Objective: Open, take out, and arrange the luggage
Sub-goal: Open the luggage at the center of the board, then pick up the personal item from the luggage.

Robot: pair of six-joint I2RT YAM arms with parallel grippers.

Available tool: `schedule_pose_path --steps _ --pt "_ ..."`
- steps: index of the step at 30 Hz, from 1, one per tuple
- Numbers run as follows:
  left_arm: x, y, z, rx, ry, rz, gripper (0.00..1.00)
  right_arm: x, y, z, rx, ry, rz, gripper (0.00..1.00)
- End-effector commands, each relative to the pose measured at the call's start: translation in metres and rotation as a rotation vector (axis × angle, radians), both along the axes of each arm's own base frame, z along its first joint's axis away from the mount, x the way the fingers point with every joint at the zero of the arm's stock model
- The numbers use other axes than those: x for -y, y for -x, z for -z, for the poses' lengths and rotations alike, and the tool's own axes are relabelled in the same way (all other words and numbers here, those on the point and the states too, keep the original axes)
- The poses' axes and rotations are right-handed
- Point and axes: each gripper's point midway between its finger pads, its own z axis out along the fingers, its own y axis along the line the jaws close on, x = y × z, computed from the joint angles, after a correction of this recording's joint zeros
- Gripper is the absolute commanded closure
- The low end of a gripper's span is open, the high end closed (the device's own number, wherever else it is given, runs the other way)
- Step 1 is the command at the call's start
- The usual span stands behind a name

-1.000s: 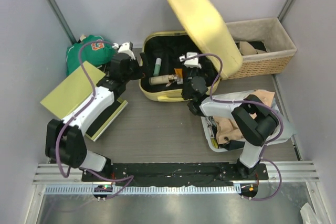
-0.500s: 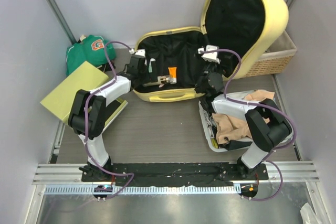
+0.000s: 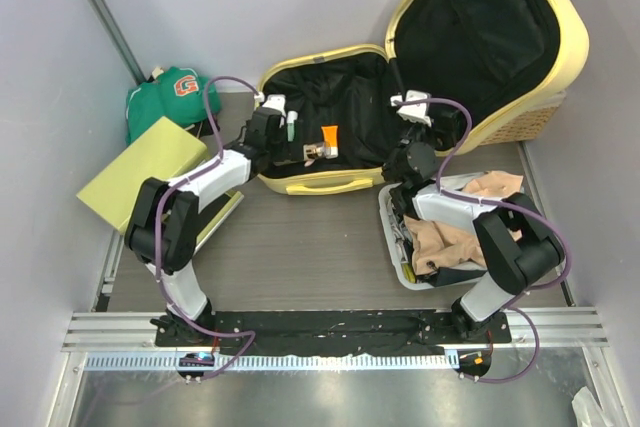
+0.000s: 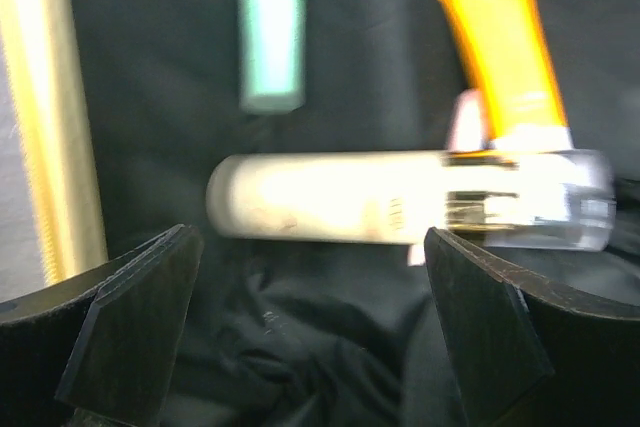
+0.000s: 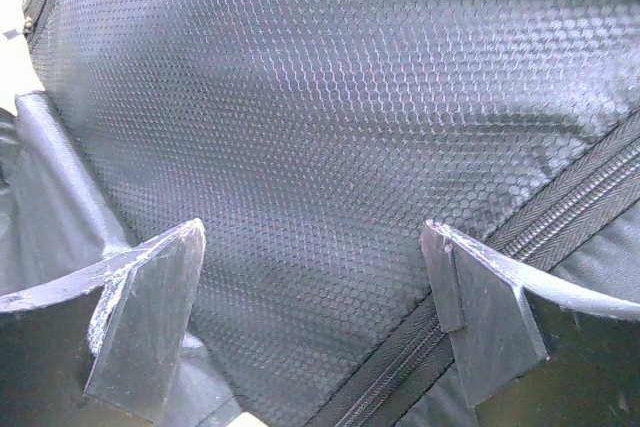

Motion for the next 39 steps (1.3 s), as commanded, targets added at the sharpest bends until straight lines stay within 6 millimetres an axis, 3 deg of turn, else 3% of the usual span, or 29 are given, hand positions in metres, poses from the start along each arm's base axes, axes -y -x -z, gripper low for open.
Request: schedule_pose_path --steps 1,4,5,6,8,10,14,15,16,18,19,21,23,27,31,36,39 --pt "0.036 -0.012 -0.062 0.195 0.053 0.163 0.00 0.035 0.026 -0.009 0.210 -0.274 0.103 0.00" --pt "0.056 -0.010 -0.056 0.187 0.052 0.287 0.00 0.017 0.017 0.000 0.162 -0.281 -0.013 0.00" --pt "0.059 -0.012 -0.058 0.204 0.028 0.324 0.00 0.011 0.017 -0.012 0.184 -0.298 -0.077 0.00" --pt "0.065 -0.011 -0.051 0.189 0.022 0.365 0.00 0.006 0.014 -0.001 0.114 -0.277 -0.101 0.00" --pt "0.070 -0.017 -0.056 0.202 0.012 0.397 0.00 -0.002 0.016 -0.012 0.135 -0.333 -0.190 0.00" --pt "0.071 -0.015 -0.044 0.160 -0.007 0.420 0.00 -0.011 0.015 -0.006 0.079 -0.345 -0.244 0.01" --pt "0.079 -0.016 -0.054 0.206 -0.015 0.491 0.00 -0.025 0.006 -0.004 0.013 -0.396 -0.317 0.00" --pt "0.080 -0.017 -0.055 0.228 -0.032 0.515 0.00 -0.028 0.003 0.009 -0.050 -0.388 -0.317 0.00" --pt "0.079 -0.018 -0.057 0.252 -0.066 0.543 0.00 -0.029 -0.002 0.003 -0.057 -0.391 -0.321 0.00" --pt "0.082 -0.017 -0.055 0.265 -0.096 0.603 0.00 -0.023 -0.009 0.018 -0.113 -0.422 -0.288 0.00" --pt "0.081 -0.017 -0.051 0.274 -0.137 0.646 0.00 -0.021 -0.014 0.008 -0.097 -0.447 -0.279 0.00" --pt "0.078 -0.014 -0.035 0.227 -0.174 0.694 0.00 -0.012 -0.017 0.016 -0.128 -0.499 -0.241 0.00" --pt "0.074 -0.009 -0.025 0.167 -0.174 0.734 0.00 -0.009 -0.020 0.005 -0.112 -0.532 -0.241 0.00" --pt "0.062 -0.013 -0.034 0.116 -0.038 0.655 0.00 0.004 -0.019 -0.005 -0.111 -0.576 -0.188 0.00" --pt "0.060 -0.013 -0.050 0.161 0.028 0.609 0.00 0.005 -0.024 -0.023 -0.110 -0.631 -0.193 0.00" --pt "0.054 -0.006 -0.049 0.147 0.015 0.592 0.00 0.003 -0.025 -0.006 -0.208 -0.701 -0.188 0.00" --pt "0.055 -0.008 -0.036 0.106 -0.014 0.619 0.00 0.007 -0.023 0.005 -0.233 -0.770 -0.183 0.00"
